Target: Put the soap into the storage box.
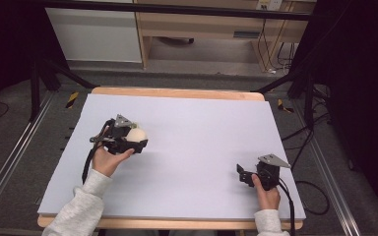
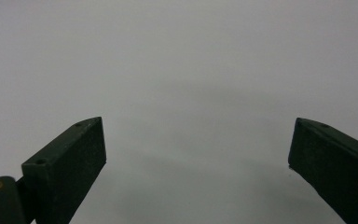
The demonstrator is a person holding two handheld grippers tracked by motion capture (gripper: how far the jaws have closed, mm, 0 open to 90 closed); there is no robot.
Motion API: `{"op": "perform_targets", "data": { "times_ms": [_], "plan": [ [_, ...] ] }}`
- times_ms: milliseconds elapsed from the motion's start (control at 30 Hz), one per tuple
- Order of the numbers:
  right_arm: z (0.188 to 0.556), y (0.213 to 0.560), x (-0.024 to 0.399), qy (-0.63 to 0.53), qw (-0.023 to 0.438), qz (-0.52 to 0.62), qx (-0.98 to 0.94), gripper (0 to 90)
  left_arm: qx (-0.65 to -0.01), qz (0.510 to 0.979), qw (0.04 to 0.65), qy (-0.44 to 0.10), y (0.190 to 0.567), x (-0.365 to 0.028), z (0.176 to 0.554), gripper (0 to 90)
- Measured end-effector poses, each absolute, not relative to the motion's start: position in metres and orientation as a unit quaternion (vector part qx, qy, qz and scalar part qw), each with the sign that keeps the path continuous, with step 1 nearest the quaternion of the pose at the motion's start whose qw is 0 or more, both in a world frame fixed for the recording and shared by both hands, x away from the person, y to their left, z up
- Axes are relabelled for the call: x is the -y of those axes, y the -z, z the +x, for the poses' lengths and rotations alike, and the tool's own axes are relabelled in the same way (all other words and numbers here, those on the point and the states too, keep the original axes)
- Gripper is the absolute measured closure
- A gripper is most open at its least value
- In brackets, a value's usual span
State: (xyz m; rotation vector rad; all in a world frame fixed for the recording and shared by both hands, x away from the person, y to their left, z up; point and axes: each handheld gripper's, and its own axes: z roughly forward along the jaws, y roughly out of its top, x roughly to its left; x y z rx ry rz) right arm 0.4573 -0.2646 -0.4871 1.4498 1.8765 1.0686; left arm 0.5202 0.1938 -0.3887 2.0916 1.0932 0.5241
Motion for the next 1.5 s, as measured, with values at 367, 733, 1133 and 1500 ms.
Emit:
{"op": "perform_targets", "data": {
  "times_ms": [367, 733, 1133, 1500],
  "plan": [
    [0.457, 0.487, 0.264, -0.397, 0.265, 0.538, -0.695, 4.4, -0.443, 0.801, 0.345, -0.208, 0.391, -0.208, 0.531, 24.2],
    [0.457, 0.487, 0.265, -0.396, 0.266, 0.537, -0.695, 4.4, -0.454, 0.798, 0.337, -0.209, 0.396, -0.211, 0.541, 24.2],
    [0.457, 0.487, 0.264, -0.396, 0.266, 0.538, -0.695, 4.4, -0.464, 0.794, 0.333, -0.208, 0.398, -0.216, 0.551, 24.2],
    [0.457, 0.487, 0.265, -0.396, 0.266, 0.538, -0.695, 4.4, -0.473, 0.795, 0.318, -0.208, 0.408, -0.220, 0.561, 24.2]
  ]
}}
